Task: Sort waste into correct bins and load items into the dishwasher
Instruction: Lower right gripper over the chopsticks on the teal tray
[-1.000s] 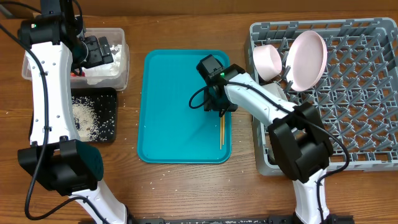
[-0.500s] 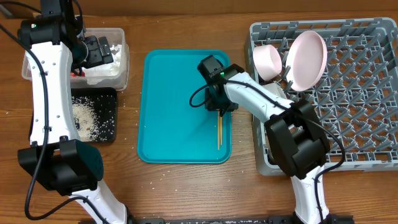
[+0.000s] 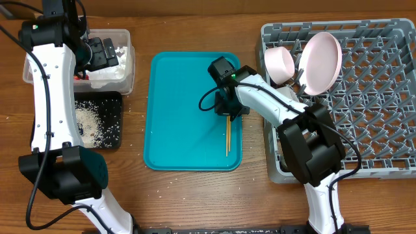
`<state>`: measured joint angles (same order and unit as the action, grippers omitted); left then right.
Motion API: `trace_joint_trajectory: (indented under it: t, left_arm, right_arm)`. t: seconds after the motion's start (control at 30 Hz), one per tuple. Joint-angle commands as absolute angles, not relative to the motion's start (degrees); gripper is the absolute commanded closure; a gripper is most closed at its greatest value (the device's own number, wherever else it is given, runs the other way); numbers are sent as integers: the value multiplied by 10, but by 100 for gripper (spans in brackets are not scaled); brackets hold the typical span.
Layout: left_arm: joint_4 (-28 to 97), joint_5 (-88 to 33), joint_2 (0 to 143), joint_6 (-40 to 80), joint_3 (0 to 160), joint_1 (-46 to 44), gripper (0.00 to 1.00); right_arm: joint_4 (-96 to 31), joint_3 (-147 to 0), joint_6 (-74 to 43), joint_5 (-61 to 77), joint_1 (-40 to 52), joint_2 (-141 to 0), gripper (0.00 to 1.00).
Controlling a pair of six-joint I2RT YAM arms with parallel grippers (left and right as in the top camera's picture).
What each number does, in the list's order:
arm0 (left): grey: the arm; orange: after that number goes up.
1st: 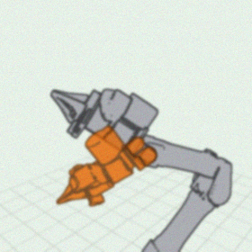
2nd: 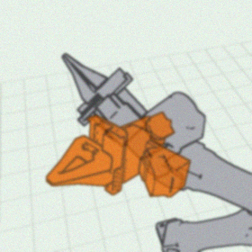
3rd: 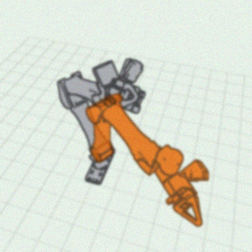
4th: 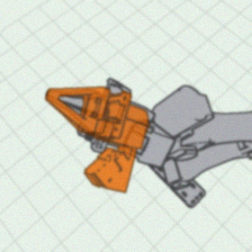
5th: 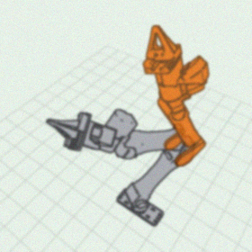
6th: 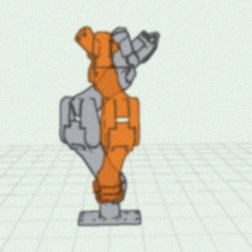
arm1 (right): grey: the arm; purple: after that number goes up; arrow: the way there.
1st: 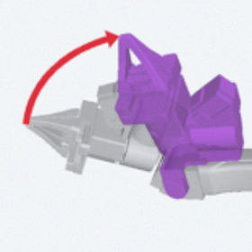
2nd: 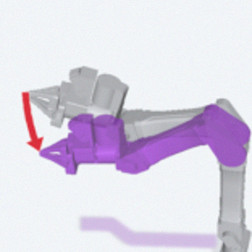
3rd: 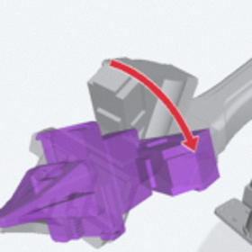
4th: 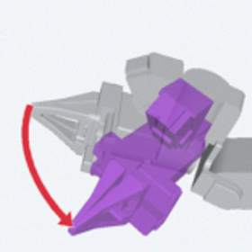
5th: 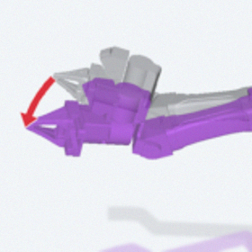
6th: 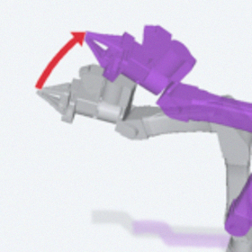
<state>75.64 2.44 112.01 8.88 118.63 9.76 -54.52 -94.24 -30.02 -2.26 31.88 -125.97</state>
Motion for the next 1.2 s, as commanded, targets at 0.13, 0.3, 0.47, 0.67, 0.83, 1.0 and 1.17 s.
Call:
trace_joint_trajectory:
  t: [0.13, 0.3, 0.47, 0.67, 0.83, 1.0, 1.17]
  left_arm:
    - [756, 30, 1109, 88, 1198, 97, 0]
    - [756, 30, 1109, 88, 1198, 97, 0]
    - [756, 30, 1109, 88, 1198, 97, 0]
    - [756, 30, 1109, 88, 1198, 97, 0]
    - [756, 30, 1109, 88, 1198, 97, 0]
    - [756, 30, 1109, 88, 1197, 97, 0]
    - [756, 30, 1109, 88, 1198, 97, 0]
  right_arm:
    - [-551, -946, -283, -6, 320, -1276, 92]
    - [-594, -987, -273, -12, 314, -1241, 92]
    - [-622, -1024, -256, -17, 313, -1207, 92]
    - [-618, -1020, -253, -60, 312, -1202, 83]
    - [-581, -987, -250, -90, 310, -1206, 78]
    - [-527, -933, -237, -90, 310, -1206, 76]
    - [-491, -905, -236, -91, 309, -1207, 71]
